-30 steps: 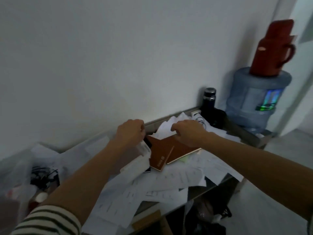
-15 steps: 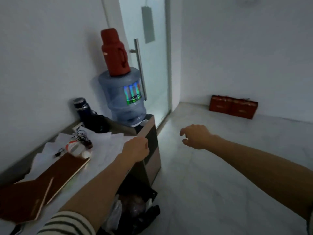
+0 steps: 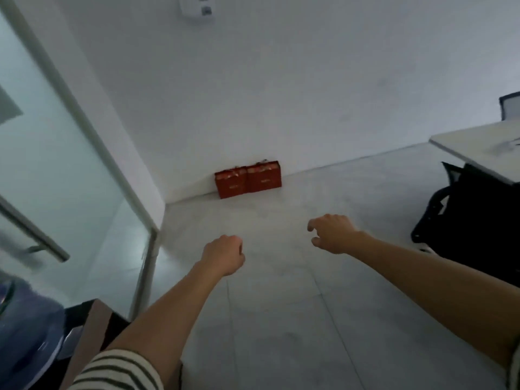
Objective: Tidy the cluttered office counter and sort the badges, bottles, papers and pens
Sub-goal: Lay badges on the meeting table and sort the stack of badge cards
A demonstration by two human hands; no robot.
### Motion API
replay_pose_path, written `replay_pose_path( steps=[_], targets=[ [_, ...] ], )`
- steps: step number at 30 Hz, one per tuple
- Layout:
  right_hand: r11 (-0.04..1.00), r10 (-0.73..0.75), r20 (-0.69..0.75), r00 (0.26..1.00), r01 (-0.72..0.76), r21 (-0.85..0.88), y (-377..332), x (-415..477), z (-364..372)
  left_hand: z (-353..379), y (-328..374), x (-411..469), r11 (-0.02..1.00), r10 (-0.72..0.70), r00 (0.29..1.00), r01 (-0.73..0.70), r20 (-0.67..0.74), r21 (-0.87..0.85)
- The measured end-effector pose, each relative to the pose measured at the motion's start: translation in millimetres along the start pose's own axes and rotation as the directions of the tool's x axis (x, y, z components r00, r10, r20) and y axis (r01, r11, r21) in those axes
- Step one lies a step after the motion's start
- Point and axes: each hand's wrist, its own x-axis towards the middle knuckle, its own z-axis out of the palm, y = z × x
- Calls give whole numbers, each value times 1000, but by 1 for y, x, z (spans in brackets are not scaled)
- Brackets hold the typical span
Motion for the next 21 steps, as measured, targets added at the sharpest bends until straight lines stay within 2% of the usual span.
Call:
replay_pose_path(
  steps=[4, 9, 13, 17, 21],
  targets=[
    [982, 179, 27, 983, -181, 47, 82, 13, 3, -1, 57, 89, 986, 159, 985, -162, 73, 31],
    [919, 381, 73, 921, -386, 73, 193, 41, 17, 12, 143, 200, 941, 325, 937, -333, 128, 54],
    [882, 456, 92, 885, -464, 87, 282, 91, 26, 17, 210, 288, 912, 394, 909, -405, 136, 60],
    [870, 469, 131, 873, -483, 105, 355, 140, 11, 3, 259, 361, 909, 397, 904, -411, 157, 69],
    [868, 469, 106, 877, -480, 128, 422, 201, -21, -26, 300, 438, 911, 404, 909, -410, 108, 50]
  ],
)
